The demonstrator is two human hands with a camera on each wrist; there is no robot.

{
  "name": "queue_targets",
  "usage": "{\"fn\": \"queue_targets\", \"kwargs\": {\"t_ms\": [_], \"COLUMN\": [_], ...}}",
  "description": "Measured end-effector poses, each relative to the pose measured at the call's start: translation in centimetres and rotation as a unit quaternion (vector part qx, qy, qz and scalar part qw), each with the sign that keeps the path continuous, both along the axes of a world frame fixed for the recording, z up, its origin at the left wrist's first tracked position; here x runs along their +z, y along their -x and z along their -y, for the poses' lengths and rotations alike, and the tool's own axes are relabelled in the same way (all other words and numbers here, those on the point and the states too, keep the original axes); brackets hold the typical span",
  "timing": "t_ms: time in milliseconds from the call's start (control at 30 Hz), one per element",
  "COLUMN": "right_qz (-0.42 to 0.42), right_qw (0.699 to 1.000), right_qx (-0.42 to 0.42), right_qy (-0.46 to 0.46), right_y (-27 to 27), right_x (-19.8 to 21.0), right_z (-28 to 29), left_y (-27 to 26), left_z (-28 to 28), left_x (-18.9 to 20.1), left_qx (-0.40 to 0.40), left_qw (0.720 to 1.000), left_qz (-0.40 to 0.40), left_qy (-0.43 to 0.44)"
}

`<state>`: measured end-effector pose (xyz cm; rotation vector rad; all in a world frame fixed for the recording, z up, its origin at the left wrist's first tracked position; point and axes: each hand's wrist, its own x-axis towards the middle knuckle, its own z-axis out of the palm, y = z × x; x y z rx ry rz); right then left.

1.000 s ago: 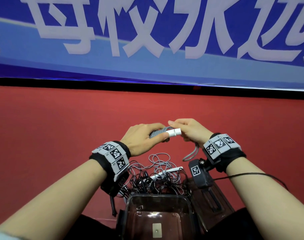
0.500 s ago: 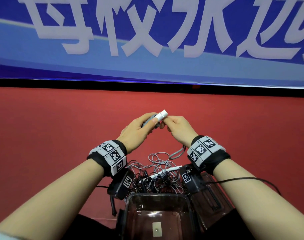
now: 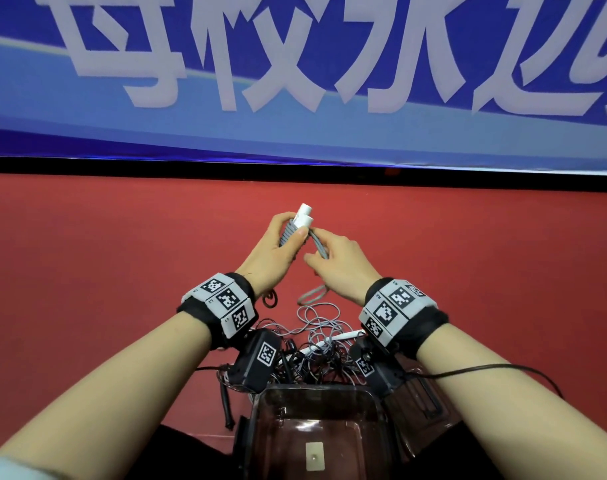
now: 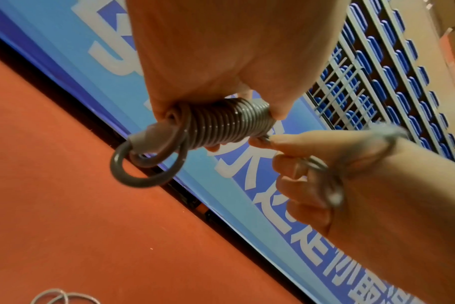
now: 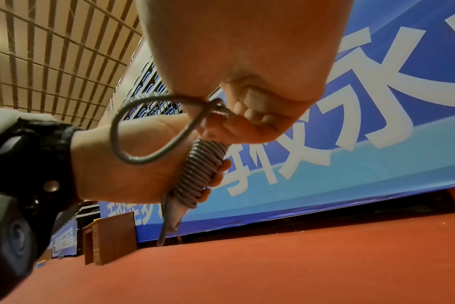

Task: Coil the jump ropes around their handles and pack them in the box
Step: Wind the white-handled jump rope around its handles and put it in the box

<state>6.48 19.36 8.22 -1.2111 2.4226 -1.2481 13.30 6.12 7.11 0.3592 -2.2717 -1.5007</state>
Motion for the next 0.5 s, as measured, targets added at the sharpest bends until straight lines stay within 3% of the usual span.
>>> {"fn": "queue_targets", "kwargs": {"t_ms": [100, 200, 367, 500], "right_qz": [0.05, 0.096, 0.187, 0.189], "right_qw": [0.998, 0.994, 0.98, 0.978], "right_qx": [0.01, -0.009, 0.026, 0.054], "right_qy": [0.04, 0.058, 0.058, 0.068], "right_y": [-0.5, -0.4, -0.5, -0.5], "right_x": [0.1, 0.2, 0.2, 0.3], "right_z": [0.2, 0.5, 0.9, 0.8], "left_y": [0.3, 0.4, 0.2, 0.0], "left_z": [0.8, 1.4, 1.2, 1.2], "left_x": [-0.2, -0.1, 1.0, 1.5], "left_qx": [0.08, 0.133, 0.119, 0.122], "left_qw": [0.995, 0.975, 0.943, 0.93], "left_qz": [-0.007, -0.017, -0.018, -0.018], "left_qy": [-0.062, -0.177, -0.309, -0.347]}}
